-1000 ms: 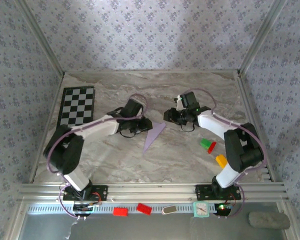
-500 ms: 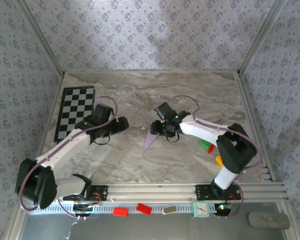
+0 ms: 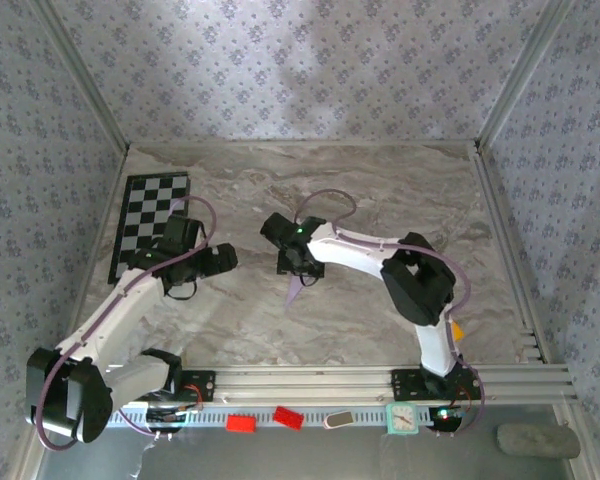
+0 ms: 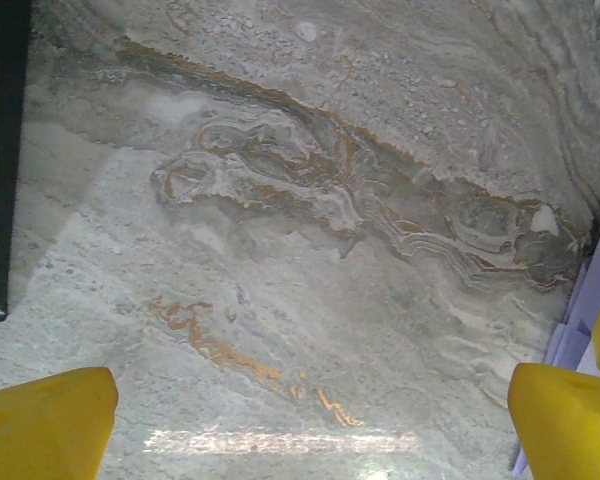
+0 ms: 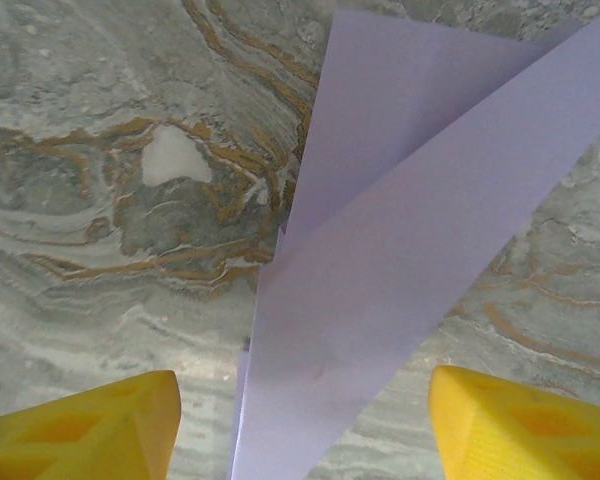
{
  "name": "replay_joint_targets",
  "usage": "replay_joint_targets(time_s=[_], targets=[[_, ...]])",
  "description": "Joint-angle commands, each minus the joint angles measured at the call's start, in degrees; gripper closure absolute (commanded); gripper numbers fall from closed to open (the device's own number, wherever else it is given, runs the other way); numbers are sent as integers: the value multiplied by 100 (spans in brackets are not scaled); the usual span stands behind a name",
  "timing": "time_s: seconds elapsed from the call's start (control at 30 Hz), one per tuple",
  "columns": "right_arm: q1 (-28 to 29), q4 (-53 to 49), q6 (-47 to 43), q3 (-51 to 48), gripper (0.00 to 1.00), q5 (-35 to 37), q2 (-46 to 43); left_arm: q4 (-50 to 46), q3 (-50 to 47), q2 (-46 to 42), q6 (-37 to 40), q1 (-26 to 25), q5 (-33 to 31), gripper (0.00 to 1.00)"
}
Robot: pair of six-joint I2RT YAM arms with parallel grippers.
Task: Fold a paper plane with a square sheet of paper (pick it up from the middle)
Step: Move a paper plane to the center of the table.
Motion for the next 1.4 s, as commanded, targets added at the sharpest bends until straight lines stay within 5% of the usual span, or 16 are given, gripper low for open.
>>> replay_joint_targets(time_s=[0.0, 0.5, 0.77, 1.03, 1.13, 1.37], targets=[[2, -685, 282, 384, 31, 289, 321, -204, 131, -100, 270, 81, -22, 0], [28, -1390, 799, 640, 49, 674, 453, -159, 101, -129, 271, 125, 45, 0], [-24, -1217, 794, 571, 65, 420, 504, -154, 87, -130, 245, 126, 67, 0], [-82, -1033, 806, 368, 91, 480, 337, -148, 81, -144, 205, 126, 85, 0], [-81, -960, 580, 414, 99, 697, 145, -130, 78, -168, 153, 135, 83, 0], [-87, -351, -954, 824, 100, 398, -223, 94, -108, -309, -265, 269, 93, 0]])
